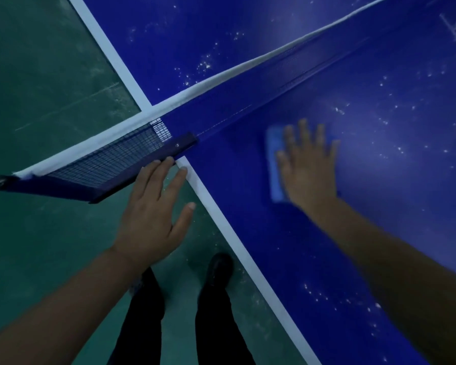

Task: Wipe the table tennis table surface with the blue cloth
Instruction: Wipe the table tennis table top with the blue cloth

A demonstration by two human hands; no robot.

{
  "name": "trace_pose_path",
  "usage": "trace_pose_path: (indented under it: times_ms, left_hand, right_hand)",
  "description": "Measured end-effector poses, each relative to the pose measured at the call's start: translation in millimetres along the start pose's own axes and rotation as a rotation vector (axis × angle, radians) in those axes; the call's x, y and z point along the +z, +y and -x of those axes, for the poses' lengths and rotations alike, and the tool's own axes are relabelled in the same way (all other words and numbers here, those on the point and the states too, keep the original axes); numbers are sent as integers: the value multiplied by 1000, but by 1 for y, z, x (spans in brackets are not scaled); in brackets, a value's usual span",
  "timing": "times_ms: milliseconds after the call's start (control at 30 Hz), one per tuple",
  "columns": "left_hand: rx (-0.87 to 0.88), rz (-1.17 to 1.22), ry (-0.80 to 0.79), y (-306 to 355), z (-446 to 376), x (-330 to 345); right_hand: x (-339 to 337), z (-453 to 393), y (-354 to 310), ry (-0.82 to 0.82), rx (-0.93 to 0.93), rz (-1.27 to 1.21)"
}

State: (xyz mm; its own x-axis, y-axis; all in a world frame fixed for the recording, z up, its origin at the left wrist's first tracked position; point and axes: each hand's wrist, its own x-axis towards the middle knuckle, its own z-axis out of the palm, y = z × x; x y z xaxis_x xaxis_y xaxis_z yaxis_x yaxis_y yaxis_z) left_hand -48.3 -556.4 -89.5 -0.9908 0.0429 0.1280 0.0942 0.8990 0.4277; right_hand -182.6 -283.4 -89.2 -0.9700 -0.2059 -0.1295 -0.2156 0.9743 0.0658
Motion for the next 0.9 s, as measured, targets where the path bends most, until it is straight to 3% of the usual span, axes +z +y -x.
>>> trace_pose_path:
  times_ms: [67, 100, 133, 200, 267, 333, 400, 433, 500, 567, 600, 667, 767, 800, 833, 900]
  left_hand:
    - [-41, -21, 0, -4, -2, -6]
    - [-53, -28, -3, -6, -3, -8]
    - [-58, -34, -10, -8, -2, -8]
    - [-46, -49, -25, -9, 0, -8]
    - [-23, -49, -37, -8, 4, -9]
    - [-27, -46, -56, -8, 8, -9]
    - [-47, -45, -76, -9, 11, -9]
    - [-51, -43, -77, -10, 12, -9]
    - [-38, -51, -76, -11, 12, -7]
    - [-27, -58, -59, -12, 10, -6]
    - [-28, -55, -56, -10, 10, -6]
    - [-48, -31, -59, -8, 9, -7]
    - [-87, -1, -60, -7, 8, -8]
    - [-94, 5, -58, -8, 8, -8]
    - [-95, 12, -58, -9, 7, -7]
    - [-87, 24, -53, -11, 5, -6]
  right_hand:
    - [-11, -14, -9, 0, 298, -120]
    - [-10, -5, -37, 19, 310, -101]
    - [-7, 12, -68, 34, 194, -80]
    - [-2, 56, -115, 2, -236, -66]
    - [-3, 53, -98, -78, -435, 8]
    - [-2, 4, -56, -31, -199, 79]
    - [-15, -41, -30, 24, 187, -52]
    - [-17, -46, -38, 33, 246, -96]
    - [-12, -22, -85, 78, -8, -76]
    - [-9, 25, -120, -16, -407, -76]
    - [-7, 36, -117, -64, -520, -75]
    - [-4, 17, -85, -47, -497, 36]
    - [-11, -25, -53, -6, -7, -47]
    - [-12, -21, -65, 20, 48, -57]
    - [-8, -7, -84, 52, -22, -42]
    - [2, 35, -116, 35, -399, -75]
